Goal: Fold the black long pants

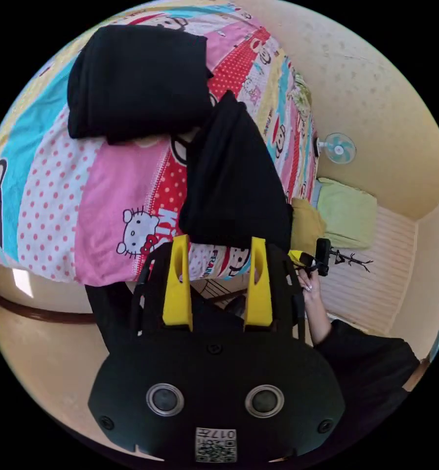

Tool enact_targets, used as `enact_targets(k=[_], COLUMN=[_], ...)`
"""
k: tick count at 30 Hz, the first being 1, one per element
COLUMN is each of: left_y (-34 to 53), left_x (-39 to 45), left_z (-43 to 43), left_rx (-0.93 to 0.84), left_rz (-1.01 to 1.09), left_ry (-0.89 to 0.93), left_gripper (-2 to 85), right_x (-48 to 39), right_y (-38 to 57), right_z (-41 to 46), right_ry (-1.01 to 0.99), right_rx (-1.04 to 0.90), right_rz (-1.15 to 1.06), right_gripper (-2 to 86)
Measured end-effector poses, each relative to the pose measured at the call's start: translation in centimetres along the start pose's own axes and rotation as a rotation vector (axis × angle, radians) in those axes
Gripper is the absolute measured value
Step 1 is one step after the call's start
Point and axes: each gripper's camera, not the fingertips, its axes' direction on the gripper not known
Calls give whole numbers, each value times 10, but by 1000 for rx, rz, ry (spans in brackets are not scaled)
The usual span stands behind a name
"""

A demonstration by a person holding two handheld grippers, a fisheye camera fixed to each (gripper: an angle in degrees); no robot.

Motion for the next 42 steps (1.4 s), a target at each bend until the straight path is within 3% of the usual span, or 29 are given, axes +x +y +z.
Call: enact_targets(k=[4, 8, 10, 13, 17, 20, 26, 30, 34, 37, 42], left_y=[-10, -74, -108, -151, -132, -106, -50, -23, -14, -7, 0], left_x=[-24, -22, -24, -31, -17, -11, 2, 60, 140, 224, 379], left_z=[-5, -11, 0, 50, 56, 56, 19, -24, -33, -31, 5], left_rx=[92, 178, 140, -85, 34, 4, -220, -290, -358, -358, -334], left_rz=[-16, 122, 172, 209, 250, 252, 227, 352, 513, 730, 1178], left_ry=[114, 151, 163, 128, -68, -120, 92, 186, 230, 203, 266], left_gripper=[164, 182, 199, 204, 155, 107, 75, 79, 80, 80, 80], right_x=[19, 25, 36, 60, 48, 33, -9, -33, -61, -91, -134], right_y=[4, -42, -66, -92, -86, -77, -14, 19, 41, 71, 161], right_z=[-10, -23, -12, 23, 17, 24, -11, -74, -141, -220, -357], right_ry=[-52, -35, -84, -299, -179, -233, -408, -648, -716, -615, -312], right_rx=[60, 167, 139, 63, 97, -136, -231, -137, -39, 66, 412], right_rz=[27, 23, 22, 45, -9, -65, -171, -232, -371, -551, -833], right_gripper=[144, 173, 186, 198, 173, 121, 60, 45, 38, 37, 43])
